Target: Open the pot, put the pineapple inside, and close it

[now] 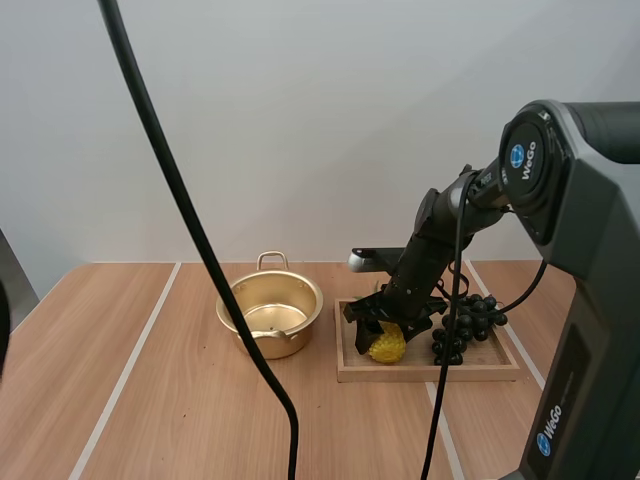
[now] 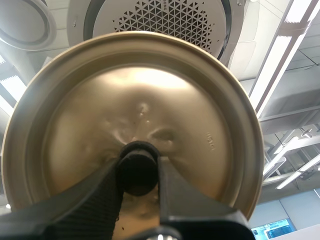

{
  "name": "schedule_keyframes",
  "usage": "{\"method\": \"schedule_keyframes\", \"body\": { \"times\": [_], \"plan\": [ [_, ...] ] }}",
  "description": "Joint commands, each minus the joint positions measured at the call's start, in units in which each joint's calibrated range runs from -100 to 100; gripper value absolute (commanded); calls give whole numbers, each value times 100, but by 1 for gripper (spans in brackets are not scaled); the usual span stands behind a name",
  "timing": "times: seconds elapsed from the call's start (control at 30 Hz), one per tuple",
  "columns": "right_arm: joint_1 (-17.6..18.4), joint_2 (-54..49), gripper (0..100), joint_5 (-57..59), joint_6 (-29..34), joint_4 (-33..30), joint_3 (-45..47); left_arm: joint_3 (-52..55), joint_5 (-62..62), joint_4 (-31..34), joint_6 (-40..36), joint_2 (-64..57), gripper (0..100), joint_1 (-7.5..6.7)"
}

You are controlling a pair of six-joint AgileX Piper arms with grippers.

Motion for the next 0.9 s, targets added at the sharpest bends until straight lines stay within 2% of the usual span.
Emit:
{"method": "schedule_keyframes", "body": {
  "times": [0.0, 0.23, 0.5, 0.6, 0.77, 0.87],
  "plan": [
    [0, -105, 0, -165, 50, -248, 53, 21, -110, -70, -12, -24, 0, 8],
    [0, -963, 0, -98, 50, -235, -307, 21, -110, -70, -12, -24, 0, 8],
    [0, -2265, 0, -98, -12, -25, -1216, 21, -110, -70, -12, -23, 0, 8],
    [0, -2612, 0, -98, -369, 665, -1626, 21, -110, -70, -12, -23, 0, 8],
    [56, -2780, 0, 860, -1406, 2580, -2198, 21, -93, -70, 6, -23, 0, 8],
    [267, -2684, 0, 1227, -1667, 2969, -2356, 21, -40, -70, 16, -23, 0, 8]
  ]
}}
